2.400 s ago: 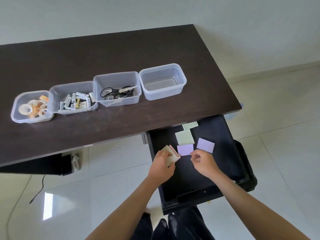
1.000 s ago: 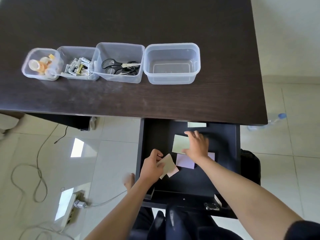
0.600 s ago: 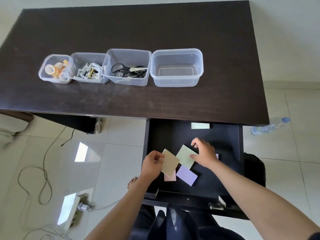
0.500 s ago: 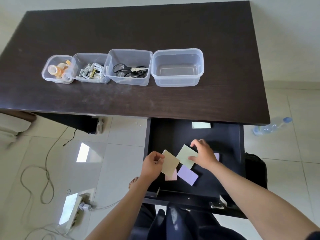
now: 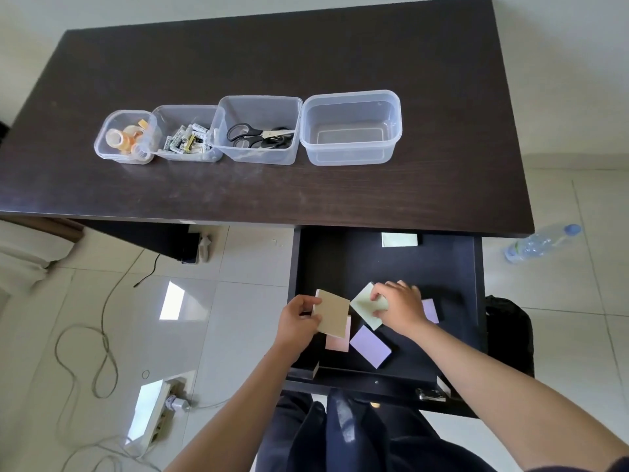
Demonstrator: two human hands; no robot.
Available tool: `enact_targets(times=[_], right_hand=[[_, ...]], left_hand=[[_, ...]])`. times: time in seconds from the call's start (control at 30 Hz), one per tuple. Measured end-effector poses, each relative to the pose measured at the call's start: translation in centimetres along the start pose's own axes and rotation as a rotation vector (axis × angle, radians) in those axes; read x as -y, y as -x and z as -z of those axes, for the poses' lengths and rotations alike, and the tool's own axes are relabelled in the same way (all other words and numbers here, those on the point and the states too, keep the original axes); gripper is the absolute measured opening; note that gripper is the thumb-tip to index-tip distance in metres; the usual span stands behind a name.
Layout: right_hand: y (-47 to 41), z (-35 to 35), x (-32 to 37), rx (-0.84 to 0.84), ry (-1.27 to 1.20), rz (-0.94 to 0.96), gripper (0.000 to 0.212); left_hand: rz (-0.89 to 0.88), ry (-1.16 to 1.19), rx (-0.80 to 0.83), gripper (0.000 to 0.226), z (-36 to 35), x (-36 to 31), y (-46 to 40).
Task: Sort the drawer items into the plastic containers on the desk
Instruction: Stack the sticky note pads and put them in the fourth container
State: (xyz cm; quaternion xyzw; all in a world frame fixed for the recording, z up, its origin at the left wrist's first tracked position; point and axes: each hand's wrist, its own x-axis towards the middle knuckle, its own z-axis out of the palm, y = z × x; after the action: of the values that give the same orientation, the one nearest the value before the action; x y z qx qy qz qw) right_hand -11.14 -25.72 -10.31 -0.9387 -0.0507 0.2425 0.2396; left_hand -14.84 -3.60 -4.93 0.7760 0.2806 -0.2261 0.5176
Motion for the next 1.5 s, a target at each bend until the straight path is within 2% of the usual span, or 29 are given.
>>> enact_targets(times=[0.1, 0.2, 0.27, 0.47, 0.63, 0.77, 0.9, 0.97, 1.1, 1.17, 1.33, 1.5], right_hand=[[0.8, 1.9, 0.4, -0.06, -0.325, -0.045, 0.025], [1.9, 4.6, 1.1, -0.242, -0.47, -0.04, 0.023], [2.8, 6.4, 1.8, -0.296, -0.55, -0.012, 0.025], [4.4, 8.5, 3.6, -0.129, -0.688, 0.024, 0.029], [4.3, 8.0, 4.0, -0.145, -0.719, 0.002, 0.033], [4.5, 7.2, 4.8, -0.17, -0.811, -0.007, 0.039], [4.6, 5.5, 5.3, -0.274, -0.9, -0.112, 0.037], [4.4, 4.8, 5.5, -0.318, -0.93, -0.169, 0.036], [3.7, 3.6, 5.5, -0.334, -1.034, -0.28, 0.04], [3.8, 3.1, 5.6, -0.343, -1.037, -0.296, 0.04], [4.0, 2.3, 5.7, -0.326, -1.04, -0.285, 0.04], [3.8, 2.3, 4.7, -0.206, -0.981, -0.204, 0.046]], left_hand=[[-0.03, 0.026, 0.001, 0.025, 0.0, -0.7, -0.2], [-0.05, 0.065, 0.019, 0.026, -0.1, -1.6, -0.4], [-0.059, 0.107, 0.051, 0.025, 0.0, -2.3, -0.4], [-0.065, 0.304, 0.304, 0.024, 0.2, -5.3, -0.1], [-0.059, 0.364, 0.432, 0.027, -0.1, -7.0, 0.2], [0.009, 0.482, 0.41, 0.029, -0.7, -7.2, 0.1], [0.073, 0.562, 0.344, 0.024, -1.7, -7.2, 0.2], [0.068, 0.562, 0.331, 0.021, -2.4, -7.1, 0.5], [0.032, 0.504, 0.226, 0.045, -3.7, -6.4, 1.0], [0.06, 0.429, 0.168, 0.042, -4.2, -5.8, 1.0], [0.107, 0.331, 0.193, 0.033, -4.4, -4.8, 1.6], [0.141, 0.439, 0.226, 0.03, -3.6, -5.1, 1.2]])
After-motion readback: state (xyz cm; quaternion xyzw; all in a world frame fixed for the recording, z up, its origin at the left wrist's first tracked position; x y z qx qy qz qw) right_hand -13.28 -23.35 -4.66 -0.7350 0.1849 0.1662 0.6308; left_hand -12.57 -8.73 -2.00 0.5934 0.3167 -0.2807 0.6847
